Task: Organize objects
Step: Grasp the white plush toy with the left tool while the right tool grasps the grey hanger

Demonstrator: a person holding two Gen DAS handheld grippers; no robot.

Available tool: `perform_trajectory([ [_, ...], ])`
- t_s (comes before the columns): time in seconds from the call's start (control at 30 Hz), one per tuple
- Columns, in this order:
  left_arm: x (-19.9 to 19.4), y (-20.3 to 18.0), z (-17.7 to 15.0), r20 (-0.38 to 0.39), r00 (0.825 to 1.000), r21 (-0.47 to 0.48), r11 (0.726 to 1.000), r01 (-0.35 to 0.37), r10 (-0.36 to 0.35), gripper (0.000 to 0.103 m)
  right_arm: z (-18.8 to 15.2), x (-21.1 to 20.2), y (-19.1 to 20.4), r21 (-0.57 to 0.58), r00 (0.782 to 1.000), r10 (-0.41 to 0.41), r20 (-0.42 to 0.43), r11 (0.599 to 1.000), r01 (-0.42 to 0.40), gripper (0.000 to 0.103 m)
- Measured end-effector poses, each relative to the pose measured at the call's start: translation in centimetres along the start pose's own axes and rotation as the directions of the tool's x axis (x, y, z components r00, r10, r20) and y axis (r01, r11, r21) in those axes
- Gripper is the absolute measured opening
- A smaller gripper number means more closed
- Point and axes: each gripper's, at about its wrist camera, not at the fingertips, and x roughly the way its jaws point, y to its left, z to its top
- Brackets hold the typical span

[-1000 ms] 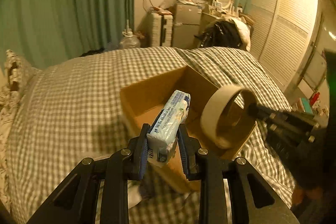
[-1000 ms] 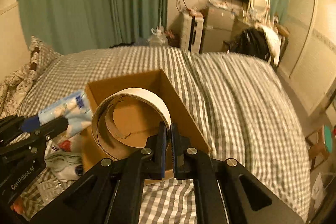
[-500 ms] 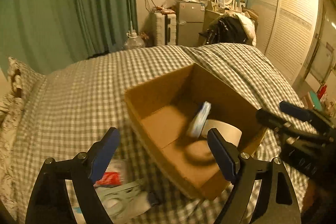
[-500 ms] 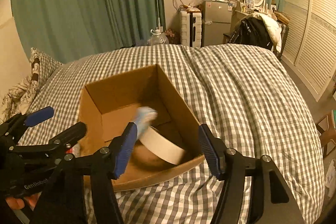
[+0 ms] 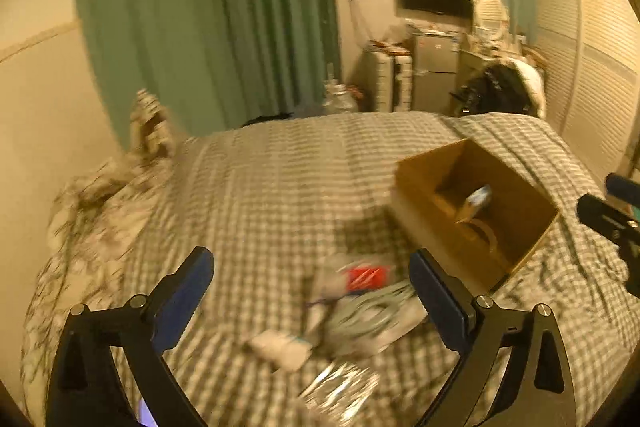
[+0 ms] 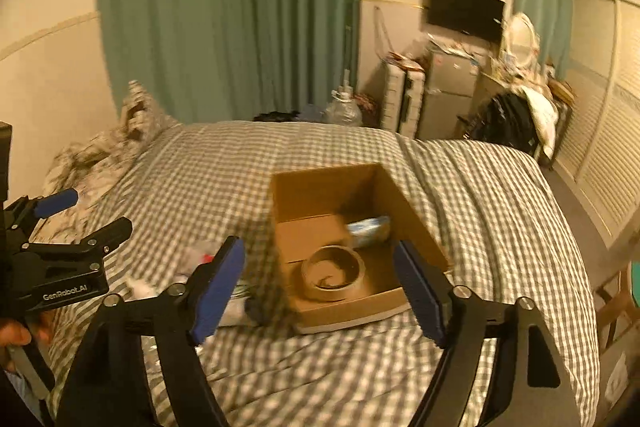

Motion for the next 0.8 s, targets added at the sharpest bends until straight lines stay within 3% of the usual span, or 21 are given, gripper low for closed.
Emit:
perform_trajectory([
  [0.13, 0.5, 3.2, -3.3, -0.055, 0.998, -0.066, 0.997, -0.039, 0.035, 0.101, -1.8, 0.6, 3.9, -0.058, 0.999, 0.046, -0.026, 0.997, -0.047, 0.083],
  [0.37, 4.0, 5.4, -8.1, -0.165, 0.984, -0.115, 0.989, -0.089, 0.069, 0.101, -6.1, 5.7, 9.4, -0.163, 0.984, 0.097, -0.148, 0.979, -0.121, 0.083],
  [0.63, 8.5, 5.4, -10.0, -0.303, 0.952, -0.139, 0.987, -0.081, 0.035, 0.101, -8.4, 10.6, 10.0, -0.174, 0.957, 0.124, -0.262, 0.969, -0.173, 0.083],
  [0.8, 11.9, 4.5, -10.5, -0.382, 0.924, -0.125, 0.990, -0.069, 0.017, 0.101, -8.6, 12.6, 9.8, -0.165, 0.944, 0.134, -0.300, 0.968, -0.190, 0.083],
])
